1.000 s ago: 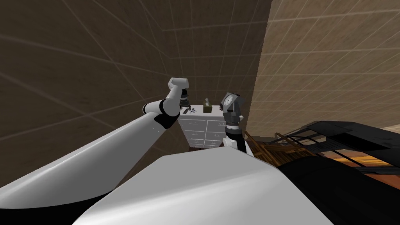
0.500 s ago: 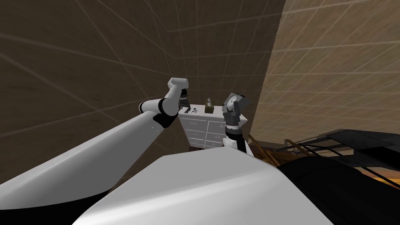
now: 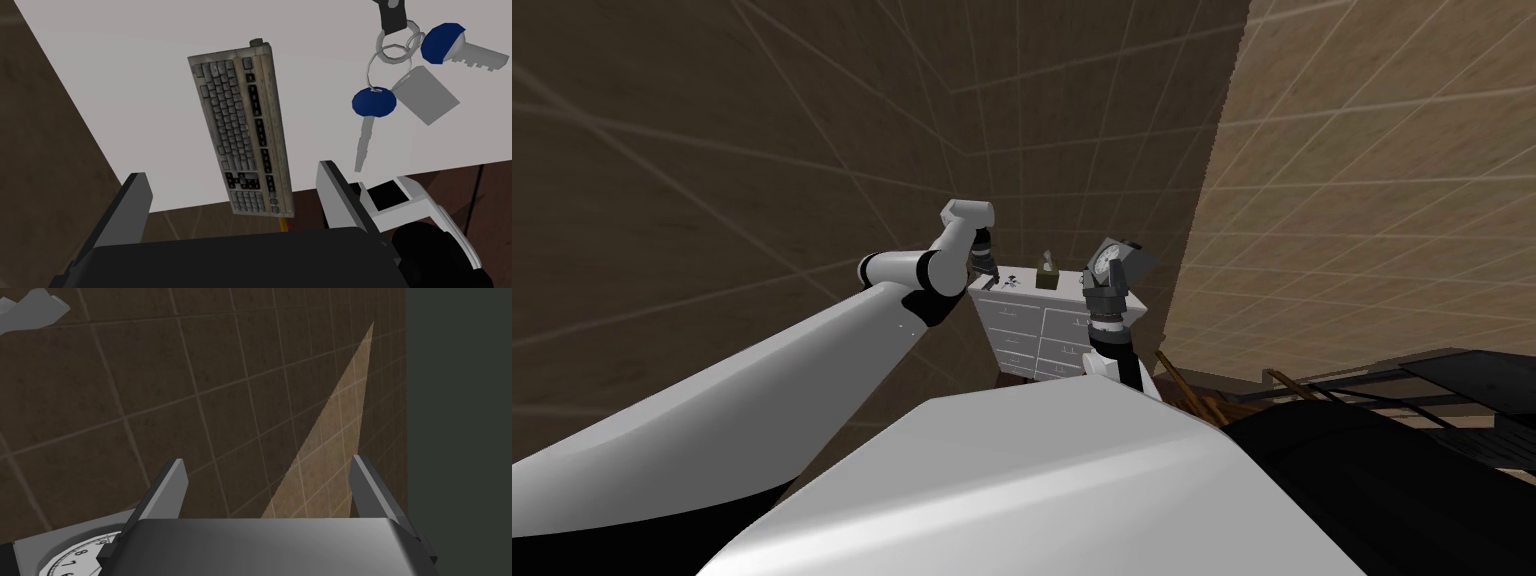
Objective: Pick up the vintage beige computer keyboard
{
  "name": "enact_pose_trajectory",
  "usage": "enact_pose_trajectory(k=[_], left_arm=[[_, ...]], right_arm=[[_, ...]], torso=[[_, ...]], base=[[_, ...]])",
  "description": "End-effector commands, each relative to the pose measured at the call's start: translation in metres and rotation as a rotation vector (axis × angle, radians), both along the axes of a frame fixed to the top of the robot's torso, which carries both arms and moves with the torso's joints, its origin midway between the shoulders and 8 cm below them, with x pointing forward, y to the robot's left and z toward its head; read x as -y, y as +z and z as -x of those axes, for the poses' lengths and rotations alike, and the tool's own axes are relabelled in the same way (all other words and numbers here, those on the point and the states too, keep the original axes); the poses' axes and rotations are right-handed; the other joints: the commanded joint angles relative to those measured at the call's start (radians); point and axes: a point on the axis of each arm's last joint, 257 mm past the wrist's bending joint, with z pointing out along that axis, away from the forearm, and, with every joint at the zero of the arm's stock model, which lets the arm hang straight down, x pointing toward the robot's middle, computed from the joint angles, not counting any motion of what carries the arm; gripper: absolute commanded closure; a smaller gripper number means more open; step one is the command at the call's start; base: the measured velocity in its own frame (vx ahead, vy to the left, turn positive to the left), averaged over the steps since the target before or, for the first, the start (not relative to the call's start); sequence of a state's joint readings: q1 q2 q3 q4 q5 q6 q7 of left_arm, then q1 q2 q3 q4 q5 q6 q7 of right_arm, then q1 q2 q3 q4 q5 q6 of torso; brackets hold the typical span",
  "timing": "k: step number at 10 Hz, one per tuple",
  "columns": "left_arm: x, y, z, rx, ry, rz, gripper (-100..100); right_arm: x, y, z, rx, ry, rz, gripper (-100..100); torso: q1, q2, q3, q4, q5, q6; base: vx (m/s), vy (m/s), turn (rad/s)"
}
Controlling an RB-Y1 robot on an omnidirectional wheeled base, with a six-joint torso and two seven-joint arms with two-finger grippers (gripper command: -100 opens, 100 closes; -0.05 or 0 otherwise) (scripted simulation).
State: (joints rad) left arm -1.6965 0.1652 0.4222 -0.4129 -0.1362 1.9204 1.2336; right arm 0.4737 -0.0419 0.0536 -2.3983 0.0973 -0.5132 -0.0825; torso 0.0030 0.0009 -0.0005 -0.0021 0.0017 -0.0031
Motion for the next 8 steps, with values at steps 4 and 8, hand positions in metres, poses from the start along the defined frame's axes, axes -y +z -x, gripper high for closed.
enact_pose_trajectory(k=[4, 8], left_arm=[[0.000, 0.000, 0.000, -0.001, -0.001, 0.000, -100], [-0.006, -0.021, -0.006, 0.001, -0.008, -0.004, -100]], right_arm=[[0.000, 0.000, 0.000, 0.000, 0.000, 0.000, 0], [0.000, 0.000, 0.000, 0.000, 0.000, 0.000, 0]], torso=[[0.000, 0.000, 0.000, 0.000, 0.000, 0.000], [-0.001, 0.000, 0.000, 0.000, 0.000, 0.000]], base=[[0.000, 0.000, 0.000], [-0.008, -0.017, 0.013]])
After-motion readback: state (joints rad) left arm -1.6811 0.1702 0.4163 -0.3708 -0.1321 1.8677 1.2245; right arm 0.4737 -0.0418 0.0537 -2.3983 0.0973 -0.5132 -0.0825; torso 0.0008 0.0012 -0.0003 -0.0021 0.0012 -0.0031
